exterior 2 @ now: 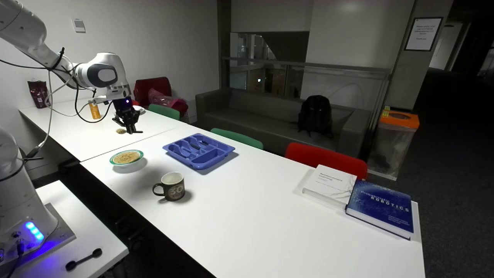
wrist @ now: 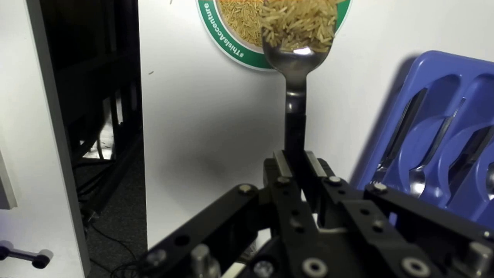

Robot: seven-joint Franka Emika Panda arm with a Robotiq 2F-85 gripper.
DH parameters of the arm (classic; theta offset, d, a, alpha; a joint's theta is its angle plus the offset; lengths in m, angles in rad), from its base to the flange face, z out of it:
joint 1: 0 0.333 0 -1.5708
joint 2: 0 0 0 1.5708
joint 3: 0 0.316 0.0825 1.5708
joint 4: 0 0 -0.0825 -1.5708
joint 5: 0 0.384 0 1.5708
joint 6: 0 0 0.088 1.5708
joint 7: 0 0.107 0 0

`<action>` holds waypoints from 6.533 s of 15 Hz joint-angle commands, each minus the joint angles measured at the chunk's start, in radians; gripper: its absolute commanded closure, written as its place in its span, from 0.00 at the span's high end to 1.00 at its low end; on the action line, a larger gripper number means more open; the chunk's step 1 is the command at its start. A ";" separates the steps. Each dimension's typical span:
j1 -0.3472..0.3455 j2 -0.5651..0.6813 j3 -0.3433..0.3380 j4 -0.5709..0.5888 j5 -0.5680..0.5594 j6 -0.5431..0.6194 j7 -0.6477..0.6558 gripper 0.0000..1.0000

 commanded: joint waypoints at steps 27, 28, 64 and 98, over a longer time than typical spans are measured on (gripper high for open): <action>0.101 0.215 0.001 0.058 -0.375 0.134 0.238 0.03; 0.100 0.214 -0.001 0.058 -0.395 0.136 0.248 0.03; 0.156 0.180 0.015 0.013 -0.987 0.175 0.720 0.03; 0.177 -0.012 0.053 -0.104 -1.240 0.160 0.795 0.03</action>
